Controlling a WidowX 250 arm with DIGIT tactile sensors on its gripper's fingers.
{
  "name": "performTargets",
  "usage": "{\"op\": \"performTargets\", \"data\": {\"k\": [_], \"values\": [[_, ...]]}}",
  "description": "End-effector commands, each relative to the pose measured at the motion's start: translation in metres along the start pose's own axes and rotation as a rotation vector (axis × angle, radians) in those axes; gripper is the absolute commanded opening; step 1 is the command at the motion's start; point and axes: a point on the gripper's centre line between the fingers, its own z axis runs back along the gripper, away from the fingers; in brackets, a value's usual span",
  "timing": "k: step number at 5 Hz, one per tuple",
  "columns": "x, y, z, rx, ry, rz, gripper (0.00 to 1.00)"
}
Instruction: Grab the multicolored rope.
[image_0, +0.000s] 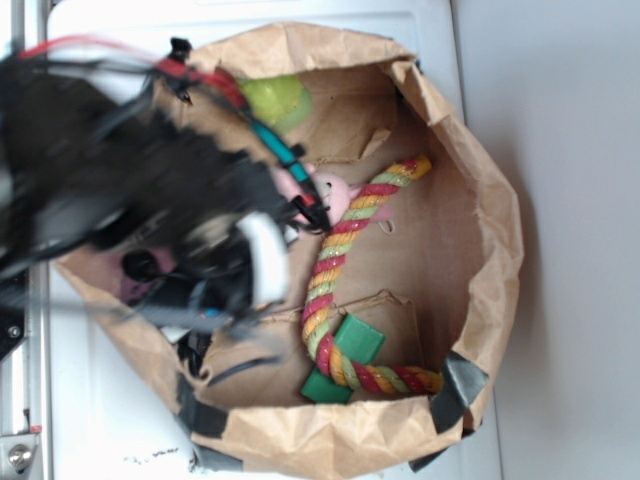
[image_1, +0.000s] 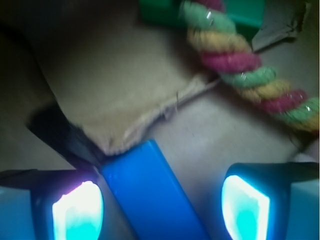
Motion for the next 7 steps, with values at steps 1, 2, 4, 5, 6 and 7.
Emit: {"op": "performTargets", "data": {"k": [1, 2, 4, 5, 6, 7], "values": [[0.050, 0.081, 0.058, 0.032, -0.021, -0.029, 1.00], [0.072, 0.121, 0.069, 0.046, -0.041, -0.071, 1.00], [0.064, 0.119, 0.069, 0.101, -0.031, -0.267, 1.00], [0.064, 0.119, 0.069, 0.101, -0.031, -0.267, 1.00], [0.064, 0.119, 0.069, 0.101, -0.031, -0.267, 1.00], [0.064, 0.119, 0.069, 0.101, -0.031, -0.267, 1.00]]}}
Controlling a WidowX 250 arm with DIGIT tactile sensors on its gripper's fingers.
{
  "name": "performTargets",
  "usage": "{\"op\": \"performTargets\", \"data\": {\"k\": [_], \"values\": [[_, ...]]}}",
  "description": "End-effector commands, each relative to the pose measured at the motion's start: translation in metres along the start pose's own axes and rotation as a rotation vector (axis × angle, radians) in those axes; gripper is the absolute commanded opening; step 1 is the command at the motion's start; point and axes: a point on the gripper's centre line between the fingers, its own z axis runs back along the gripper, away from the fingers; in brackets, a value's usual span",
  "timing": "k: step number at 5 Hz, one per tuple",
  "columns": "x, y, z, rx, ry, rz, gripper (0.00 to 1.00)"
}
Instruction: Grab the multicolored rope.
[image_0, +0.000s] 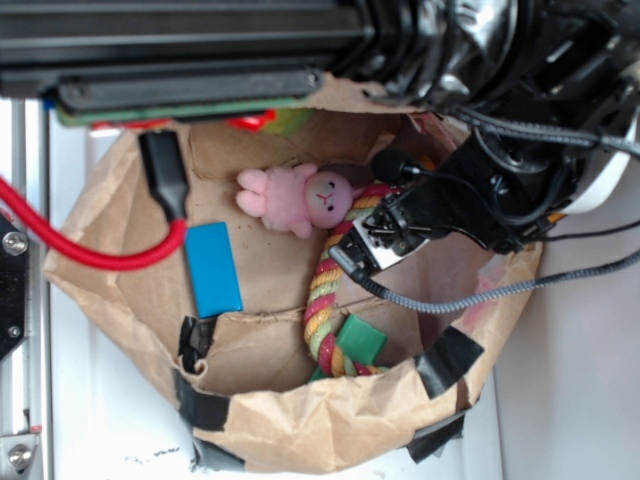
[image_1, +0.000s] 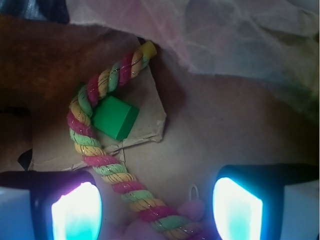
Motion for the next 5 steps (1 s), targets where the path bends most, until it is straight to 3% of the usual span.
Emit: {"op": "performTargets", "data": {"k": [1, 4, 5], "values": [[0.014, 0.010, 0.035, 0.164, -0.030, -0.070, 1.00], [0.014, 0.010, 0.035, 0.164, -0.030, -0.070, 1.00], [0.007, -0.005, 0.045, 0.188, -0.082, -0.107, 1.00]]}}
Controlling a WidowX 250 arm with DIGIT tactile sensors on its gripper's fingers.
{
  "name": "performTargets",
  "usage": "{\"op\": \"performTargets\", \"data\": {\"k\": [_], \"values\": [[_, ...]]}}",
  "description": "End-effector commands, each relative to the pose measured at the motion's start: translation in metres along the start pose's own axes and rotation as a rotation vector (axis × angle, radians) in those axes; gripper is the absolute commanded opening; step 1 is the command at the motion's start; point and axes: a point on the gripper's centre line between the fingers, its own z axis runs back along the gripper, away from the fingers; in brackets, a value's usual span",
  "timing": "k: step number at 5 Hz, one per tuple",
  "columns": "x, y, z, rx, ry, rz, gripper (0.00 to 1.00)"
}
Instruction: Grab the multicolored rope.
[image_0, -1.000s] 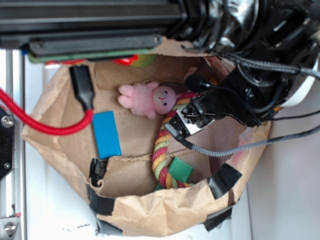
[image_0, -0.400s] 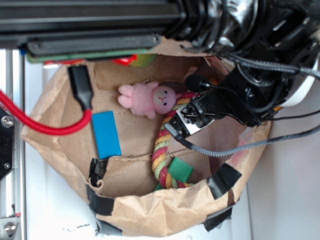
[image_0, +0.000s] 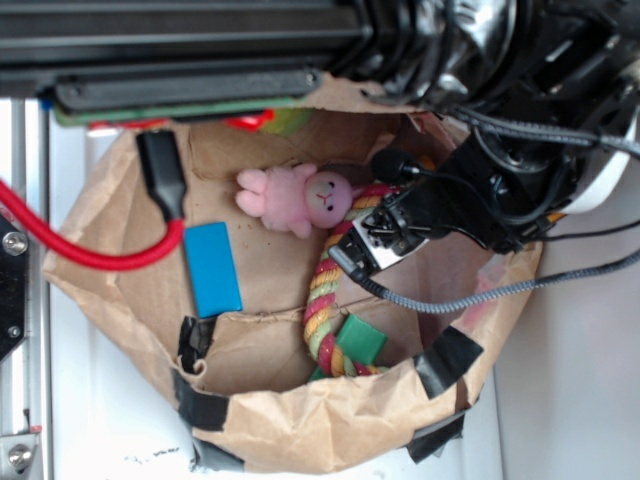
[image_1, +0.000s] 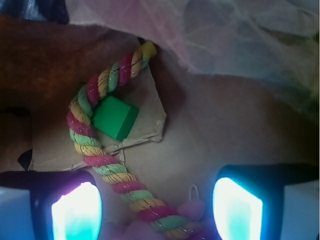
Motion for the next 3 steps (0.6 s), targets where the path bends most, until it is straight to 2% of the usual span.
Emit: {"op": "performTargets", "data": {"k": [1, 2, 3], "values": [[0.000, -0.035, 0.052, 0.187, -0.107, -0.208, 1.00], [-0.007, -0.055, 0.058, 0.181, -0.128, -0.270, 1.00], [-0.012, -0.060, 0.056, 0.180, -0.109, -0.295, 1.00]]}}
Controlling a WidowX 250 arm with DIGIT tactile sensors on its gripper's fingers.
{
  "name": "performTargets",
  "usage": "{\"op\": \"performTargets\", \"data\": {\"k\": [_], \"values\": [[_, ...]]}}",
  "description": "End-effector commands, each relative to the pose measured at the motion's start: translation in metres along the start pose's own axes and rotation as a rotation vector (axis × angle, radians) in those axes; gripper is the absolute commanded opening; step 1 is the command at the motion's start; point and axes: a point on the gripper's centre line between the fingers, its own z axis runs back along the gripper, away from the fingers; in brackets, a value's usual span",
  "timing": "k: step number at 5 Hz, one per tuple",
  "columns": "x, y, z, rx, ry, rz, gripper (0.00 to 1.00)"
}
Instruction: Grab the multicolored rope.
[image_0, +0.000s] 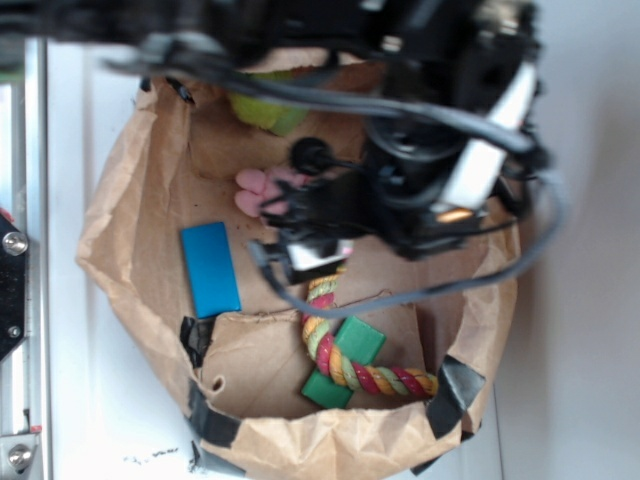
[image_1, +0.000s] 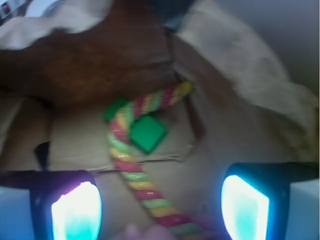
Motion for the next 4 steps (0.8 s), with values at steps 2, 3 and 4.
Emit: {"op": "performTargets", "data": {"k": [2, 3, 4], "values": [[-0.018, -0.022, 0.004, 0.085, 0.081, -0.186, 1.00], [-0.020, -0.026, -0.004, 0.092, 0.092, -0.218, 1.00], [-0.019, -0.029, -0.009, 0.107, 0.094, -0.234, 1.00]]}}
